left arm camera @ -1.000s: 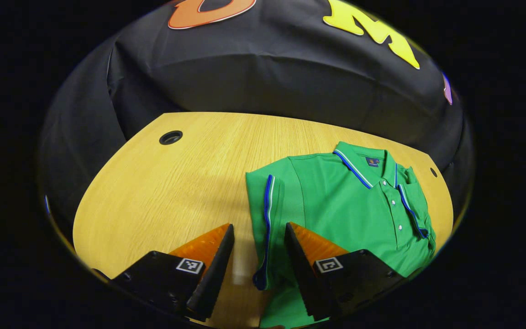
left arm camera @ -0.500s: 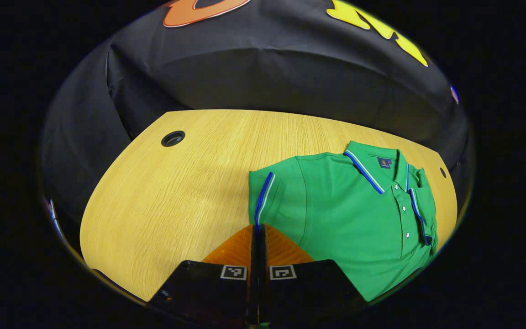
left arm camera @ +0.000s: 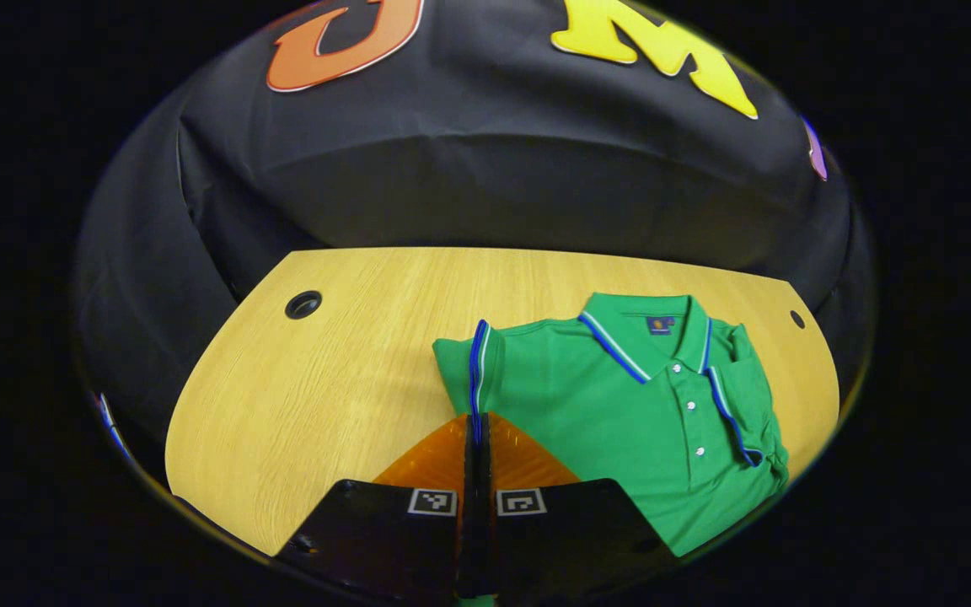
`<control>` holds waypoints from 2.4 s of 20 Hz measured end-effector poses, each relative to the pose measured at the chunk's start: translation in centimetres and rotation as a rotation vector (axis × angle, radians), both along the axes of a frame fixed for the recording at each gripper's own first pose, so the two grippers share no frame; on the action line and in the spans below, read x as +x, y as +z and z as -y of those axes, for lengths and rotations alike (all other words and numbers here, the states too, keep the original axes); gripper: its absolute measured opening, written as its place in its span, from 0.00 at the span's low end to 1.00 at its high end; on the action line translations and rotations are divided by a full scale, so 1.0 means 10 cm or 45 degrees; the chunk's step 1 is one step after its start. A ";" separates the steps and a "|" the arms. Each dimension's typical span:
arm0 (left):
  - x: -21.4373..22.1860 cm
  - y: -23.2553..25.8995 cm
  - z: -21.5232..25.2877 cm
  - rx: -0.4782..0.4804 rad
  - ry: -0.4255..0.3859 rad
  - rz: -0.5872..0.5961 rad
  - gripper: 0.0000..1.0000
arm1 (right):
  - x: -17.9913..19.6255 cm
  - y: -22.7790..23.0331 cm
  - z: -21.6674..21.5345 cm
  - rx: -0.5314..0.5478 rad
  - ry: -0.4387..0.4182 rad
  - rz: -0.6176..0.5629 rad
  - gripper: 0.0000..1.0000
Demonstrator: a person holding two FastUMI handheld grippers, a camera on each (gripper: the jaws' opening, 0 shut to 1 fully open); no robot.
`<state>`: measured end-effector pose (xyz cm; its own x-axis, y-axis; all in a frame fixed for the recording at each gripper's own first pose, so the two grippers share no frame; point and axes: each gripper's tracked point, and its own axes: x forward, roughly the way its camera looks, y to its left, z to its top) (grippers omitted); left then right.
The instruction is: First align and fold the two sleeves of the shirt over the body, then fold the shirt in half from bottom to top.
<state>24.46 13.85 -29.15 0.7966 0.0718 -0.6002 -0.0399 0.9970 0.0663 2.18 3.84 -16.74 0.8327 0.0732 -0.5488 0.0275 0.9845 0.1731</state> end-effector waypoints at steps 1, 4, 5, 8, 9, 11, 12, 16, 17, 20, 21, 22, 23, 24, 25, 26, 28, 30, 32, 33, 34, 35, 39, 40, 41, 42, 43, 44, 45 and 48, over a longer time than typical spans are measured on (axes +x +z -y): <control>0.00 0.03 0.12 0.000 -0.023 0.006 0.03 | -0.02 0.01 0.01 -0.007 0.007 0.005 0.97; -0.02 0.01 0.45 0.008 -0.083 0.001 0.03 | -0.07 0.01 0.08 -0.021 0.014 0.009 0.97; -0.04 -0.02 0.55 0.009 -0.102 -0.003 0.03 | -0.09 0.00 0.11 -0.023 0.011 0.008 0.97; -0.12 -0.17 0.80 0.032 -0.165 -0.044 0.04 | -0.16 -0.04 0.20 -0.024 -0.005 -0.006 0.92; -0.15 -0.24 0.88 0.042 -0.186 -0.060 0.04 | -0.19 -0.08 0.23 -0.029 -0.012 -0.014 0.92; -0.20 -0.33 0.97 0.071 -0.212 -0.076 0.04 | -0.26 -0.13 0.29 -0.034 -0.020 -0.030 1.00; -0.22 -0.37 1.01 0.073 -0.216 -0.082 0.04 | -0.28 -0.15 0.31 -0.036 -0.025 -0.037 0.97; -0.27 -0.46 1.06 0.077 -0.209 -0.100 0.03 | -0.36 -0.20 0.37 -0.045 -0.034 -0.048 0.92; -0.28 -0.48 1.10 0.053 -0.215 -0.109 0.04 | -0.38 -0.22 0.38 -0.048 -0.032 -0.052 0.92; -0.36 -0.46 1.22 -0.051 -0.234 -0.109 0.12 | -0.43 -0.23 0.39 -0.053 -0.028 -0.058 0.92; -0.37 -0.45 1.22 -0.058 -0.229 -0.107 0.24 | -0.44 -0.23 0.40 -0.053 -0.026 -0.057 0.92; -0.39 -0.41 1.19 -0.050 -0.222 -0.101 0.33 | -0.45 -0.24 0.40 -0.054 -0.025 -0.056 0.92; -0.42 -0.36 1.15 -0.039 -0.205 -0.089 0.47 | -0.46 -0.24 0.39 -0.052 -0.021 -0.056 0.92; -0.44 -0.30 1.12 -0.051 -0.189 -0.067 0.52 | -0.47 -0.26 0.37 -0.050 -0.013 -0.058 0.92; -0.52 -0.25 1.12 -0.076 -0.180 -0.062 0.65 | -0.47 -0.26 0.37 -0.057 -0.005 -0.053 0.95; -0.58 -0.21 1.08 -0.087 -0.163 -0.059 0.82 | -0.49 -0.28 0.37 -0.064 0.001 -0.050 0.97; -0.76 -0.13 0.95 -0.078 -0.136 -0.041 0.99 | -0.52 -0.34 0.37 -0.075 0.015 -0.053 0.92; -0.95 -0.04 0.84 -0.062 -0.121 -0.009 0.99 | -0.55 -0.42 0.38 -0.089 0.032 -0.055 0.92; -1.21 0.02 0.71 -0.047 -0.108 0.015 0.99 | -0.61 -0.55 0.39 -0.110 0.053 -0.070 0.92; -1.35 0.01 0.64 -0.044 -0.101 0.020 0.99 | -0.65 -0.62 0.40 -0.119 0.066 -0.081 0.92; -1.53 0.00 0.57 -0.046 -0.089 0.014 0.99 | -0.68 -0.71 0.40 -0.131 0.080 -0.098 0.92; -1.73 -0.03 0.49 -0.049 -0.076 0.005 0.99 | -0.74 -0.80 0.40 -0.141 0.096 -0.119 0.92; -2.47 -0.16 0.22 -0.036 -0.036 -0.041 0.99 | -0.90 -1.13 0.41 -0.140 0.143 -0.205 0.92; -2.61 -0.20 0.18 -0.039 -0.031 -0.050 0.99 | -0.94 -1.21 0.39 -0.132 0.159 -0.231 0.92; -2.76 -0.24 0.14 -0.035 -0.023 -0.066 0.99 | -0.97 -1.30 0.39 -0.131 0.170 -0.258 0.97; -2.89 -0.27 0.10 -0.033 -0.016 -0.087 0.99 | -1.00 -1.39 0.40 -0.135 0.179 -0.289 0.92; -3.02 -0.33 0.09 -0.039 -0.012 -0.113 0.99 | -1.05 -1.49 0.40 -0.133 0.192 -0.322 0.97; -3.15 -0.39 0.11 -0.052 -0.015 -0.150 1.00 | -1.11 -1.61 0.37 -0.131 0.213 -0.362 0.98; -3.27 -0.47 0.11 -0.058 -0.018 -0.192 0.99 | -1.18 -1.74 0.36 -0.138 0.238 -0.409 0.97; -3.65 -0.72 0.12 -0.078 -0.029 -0.358 0.99 | -1.37 -2.05 0.35 -0.158 0.286 -0.533 0.97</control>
<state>-12.08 12.68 -36.33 0.5995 0.0125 -0.8003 -0.0063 0.9999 0.0110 -11.54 0.29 -37.22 0.5100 0.1381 -0.8490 -0.1454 0.9867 0.0732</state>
